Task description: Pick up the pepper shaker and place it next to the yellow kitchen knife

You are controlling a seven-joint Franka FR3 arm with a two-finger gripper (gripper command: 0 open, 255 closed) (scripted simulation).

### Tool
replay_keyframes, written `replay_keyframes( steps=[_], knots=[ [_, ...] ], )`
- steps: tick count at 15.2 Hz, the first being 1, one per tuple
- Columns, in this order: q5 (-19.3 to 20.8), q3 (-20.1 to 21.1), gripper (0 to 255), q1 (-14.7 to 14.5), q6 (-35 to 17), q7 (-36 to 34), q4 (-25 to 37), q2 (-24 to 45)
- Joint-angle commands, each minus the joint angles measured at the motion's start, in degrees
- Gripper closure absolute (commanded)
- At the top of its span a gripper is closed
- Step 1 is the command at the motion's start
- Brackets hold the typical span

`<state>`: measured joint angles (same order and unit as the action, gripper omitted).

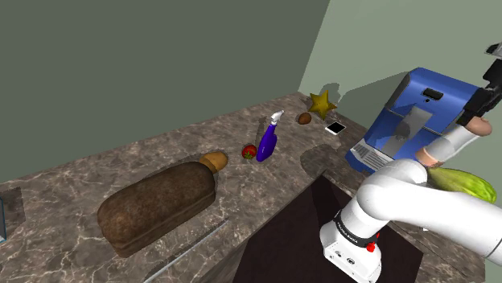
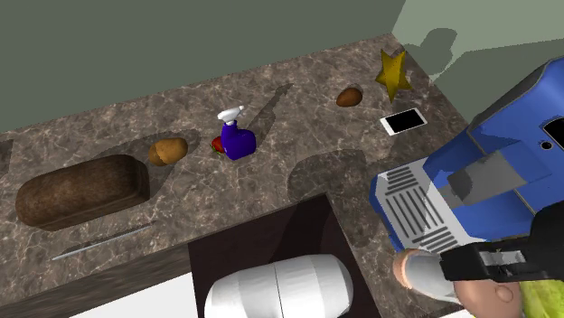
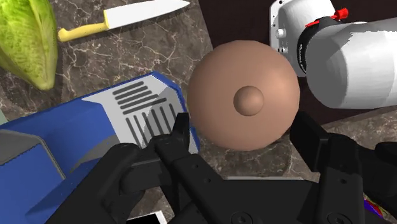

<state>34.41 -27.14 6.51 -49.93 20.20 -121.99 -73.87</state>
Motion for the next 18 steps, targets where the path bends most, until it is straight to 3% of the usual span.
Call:
replay_keyframes(
  steps=[1,6,18],
  knots=[
    [3.4,-1.6,255,-0.4,1.5,3.0,2.3,-0.5],
    [11.9,-5.5,255,-1.6,4.4,11.0,7.8,-1.7],
    [14.7,-8.5,255,0.7,0.9,9.3,-3.4,-9.8]
  ],
)
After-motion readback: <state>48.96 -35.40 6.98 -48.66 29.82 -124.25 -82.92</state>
